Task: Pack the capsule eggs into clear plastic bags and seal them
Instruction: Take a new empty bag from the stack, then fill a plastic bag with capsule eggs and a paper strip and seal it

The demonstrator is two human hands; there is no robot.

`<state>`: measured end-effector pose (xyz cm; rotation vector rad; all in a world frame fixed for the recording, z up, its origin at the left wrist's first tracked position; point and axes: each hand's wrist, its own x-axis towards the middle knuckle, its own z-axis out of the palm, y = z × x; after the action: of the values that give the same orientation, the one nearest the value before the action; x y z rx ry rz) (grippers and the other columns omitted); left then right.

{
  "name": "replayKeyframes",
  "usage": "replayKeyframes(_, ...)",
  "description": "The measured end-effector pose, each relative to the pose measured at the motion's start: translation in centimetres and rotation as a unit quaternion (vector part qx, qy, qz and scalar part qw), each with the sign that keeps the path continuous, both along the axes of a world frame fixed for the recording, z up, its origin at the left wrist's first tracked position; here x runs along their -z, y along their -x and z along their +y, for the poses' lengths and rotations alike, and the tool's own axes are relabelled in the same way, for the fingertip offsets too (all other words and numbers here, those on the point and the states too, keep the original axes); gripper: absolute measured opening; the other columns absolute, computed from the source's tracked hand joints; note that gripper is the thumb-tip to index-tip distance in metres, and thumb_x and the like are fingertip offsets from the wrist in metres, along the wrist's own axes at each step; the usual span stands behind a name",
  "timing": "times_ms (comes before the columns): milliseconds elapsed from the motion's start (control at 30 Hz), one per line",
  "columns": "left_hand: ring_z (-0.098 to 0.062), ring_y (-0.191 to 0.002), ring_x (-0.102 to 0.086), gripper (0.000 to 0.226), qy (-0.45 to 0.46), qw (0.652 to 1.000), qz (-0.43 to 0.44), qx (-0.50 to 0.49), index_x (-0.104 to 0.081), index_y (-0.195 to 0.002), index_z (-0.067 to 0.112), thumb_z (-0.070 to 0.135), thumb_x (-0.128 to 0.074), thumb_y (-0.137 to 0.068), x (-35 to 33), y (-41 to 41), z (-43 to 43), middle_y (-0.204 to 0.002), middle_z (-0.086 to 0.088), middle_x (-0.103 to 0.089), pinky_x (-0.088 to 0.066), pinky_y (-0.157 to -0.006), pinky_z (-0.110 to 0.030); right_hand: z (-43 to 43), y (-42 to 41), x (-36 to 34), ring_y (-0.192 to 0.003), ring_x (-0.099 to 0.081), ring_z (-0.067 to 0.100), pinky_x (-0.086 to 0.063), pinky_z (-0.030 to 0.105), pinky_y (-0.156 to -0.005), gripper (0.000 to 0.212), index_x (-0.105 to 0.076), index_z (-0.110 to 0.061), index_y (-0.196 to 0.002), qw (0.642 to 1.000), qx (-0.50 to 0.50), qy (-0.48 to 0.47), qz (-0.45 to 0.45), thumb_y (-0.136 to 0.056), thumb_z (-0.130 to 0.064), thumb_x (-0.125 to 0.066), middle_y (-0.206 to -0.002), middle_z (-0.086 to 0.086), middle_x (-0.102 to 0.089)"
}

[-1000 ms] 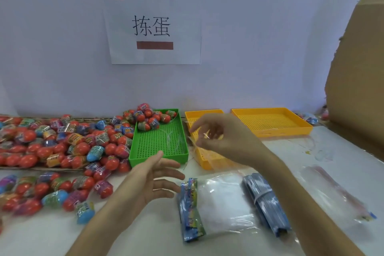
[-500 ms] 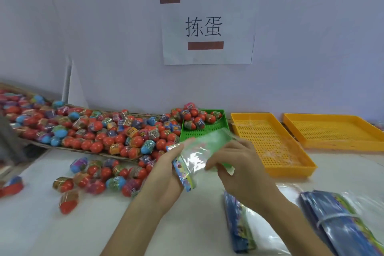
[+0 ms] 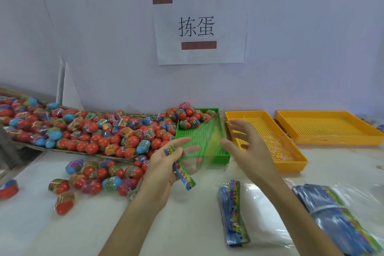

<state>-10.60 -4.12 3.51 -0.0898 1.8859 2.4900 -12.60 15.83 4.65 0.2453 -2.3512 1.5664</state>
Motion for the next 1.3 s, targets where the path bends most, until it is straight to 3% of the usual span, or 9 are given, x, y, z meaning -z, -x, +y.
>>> replayKeyframes(100, -0.027, -0.08, -0.076, 0.03, 0.03, 1.0, 0.003, -0.004, -0.072, -0.109, 0.017, 0.007, -0.044, -0.106, 0.0, 0.0, 0.0, -0.103, -0.01, -0.078, -0.063, -0.068, -0.037, 0.5, 0.3, -0.1, -0.112, -0.058, 0.002, -0.047, 0.014, -0.076, 0.063, -0.046, -0.035, -0.139, 0.992, -0.017, 0.078, -0.1, -0.085, -0.035, -0.078, -0.125, -0.016, -0.057)
replayKeyframes(167, -0.025, -0.076, -0.075, 0.031, 0.048, 0.999, 0.013, -0.01, -0.073, -0.106, 0.018, 0.006, -0.044, -0.106, 0.0, 0.0, 0.1, -0.099, -0.009, -0.078, -0.061, -0.063, -0.032, 0.7, 0.3, -0.1, -0.108, -0.063, 0.002, -0.046, 0.02, -0.079, 0.06, -0.05, -0.034, -0.138, 0.988, -0.022, 0.099, -0.119, -0.085, -0.036, -0.077, -0.117, -0.014, -0.067)
replayKeyframes(300, -0.017, -0.065, -0.068, 0.032, 0.073, 0.995, 0.044, -0.045, -0.074, -0.103, 0.017, 0.004, -0.044, -0.106, 0.2, 0.0, 0.3, -0.089, -0.009, -0.078, -0.056, -0.057, -0.026, 1.2, 0.3, -0.3, -0.074, -0.069, 0.001, -0.046, 0.02, -0.074, 0.01, -0.076, -0.021, -0.101, 0.987, -0.022, 0.129, -0.09, -0.092, -0.021, -0.072, -0.077, -0.006, -0.075)
replayKeyframes(433, -0.018, -0.062, -0.065, 0.031, 0.09, 0.99, 0.067, -0.089, -0.073, -0.103, 0.016, 0.004, -0.045, -0.106, 0.3, 0.0, 0.3, -0.084, -0.008, -0.077, -0.056, -0.055, -0.026, 1.5, 0.2, -0.5, -0.067, -0.066, 0.011, -0.052, 0.027, -0.067, 0.019, -0.08, -0.018, -0.086, 0.984, -0.041, 0.147, -0.088, -0.097, -0.014, -0.065, -0.074, 0.007, -0.074)
replayKeyframes(633, -0.017, -0.058, -0.066, 0.029, 0.134, 0.98, 0.093, -0.116, -0.072, -0.103, 0.017, 0.004, -0.045, -0.106, 0.4, 0.0, 0.4, -0.083, -0.005, -0.076, -0.054, -0.053, -0.026, 1.4, -0.1, -0.6, -0.063, -0.067, 0.015, -0.052, 0.023, -0.06, 0.019, -0.076, -0.01, -0.084, 0.985, -0.072, 0.138, -0.075, -0.089, 0.005, -0.067, -0.071, 0.009, -0.073)
replayKeyframes(867, -0.016, -0.055, -0.064, 0.03, 0.155, 0.973, 0.113, -0.126, -0.074, -0.1, 0.02, 0.005, -0.048, -0.104, 0.5, 0.0, 0.2, -0.083, -0.004, -0.075, -0.053, -0.052, -0.026, 1.7, -0.1, -0.6, -0.064, -0.067, 0.014, -0.053, 0.021, -0.063, 0.01, -0.074, -0.01, -0.078, 0.987, -0.097, 0.109, -0.072, -0.081, -0.003, -0.079, -0.07, 0.009, -0.073)
replayKeyframes(1100, -0.016, -0.059, -0.065, 0.03, 0.187, 0.963, 0.143, -0.134, -0.074, -0.1, 0.026, 0.005, -0.053, -0.102, 0.6, 0.0, 0.3, -0.085, 0.0, -0.075, -0.053, -0.056, -0.03, 1.9, -0.2, -0.8, -0.058, -0.059, 0.014, -0.051, 0.02, -0.06, 0.025, -0.066, -0.02, -0.063, 0.985, -0.128, 0.075, -0.087, -0.075, -0.016, -0.087, -0.063, 0.007, -0.065)
replayKeyframes(1200, -0.004, -0.088, -0.065, 0.029, 0.306, 0.914, 0.199, -0.179, -0.067, -0.119, 0.028, 0.011, -0.064, -0.096, 0.8, -0.4, 0.3, -0.101, 0.015, -0.07, -0.051, -0.079, -0.026, 1.9, -0.1, -0.7, -0.051, -0.059, 0.013, -0.05, 0.02, -0.054, 0.026, -0.063, -0.013, -0.065, 0.986, -0.122, 0.066, -0.091, -0.077, -0.012, -0.086, -0.058, 0.006, -0.064)
replayKeyframes(1300, -0.004, -0.131, -0.045, 0.052, 0.471, 0.803, 0.326, -0.166, -0.055, -0.137, 0.028, 0.019, -0.069, -0.088, 0.8, -0.8, 0.9, -0.137, 0.014, -0.053, -0.033, -0.111, -0.028, 2.0, 0.0, -0.2, -0.051, -0.067, 0.018, -0.049, 0.028, -0.047, 0.027, -0.058, -0.008, -0.068, 0.993, -0.081, -0.007, -0.086, -0.081, -0.007, -0.082, -0.06, 0.004, -0.067)
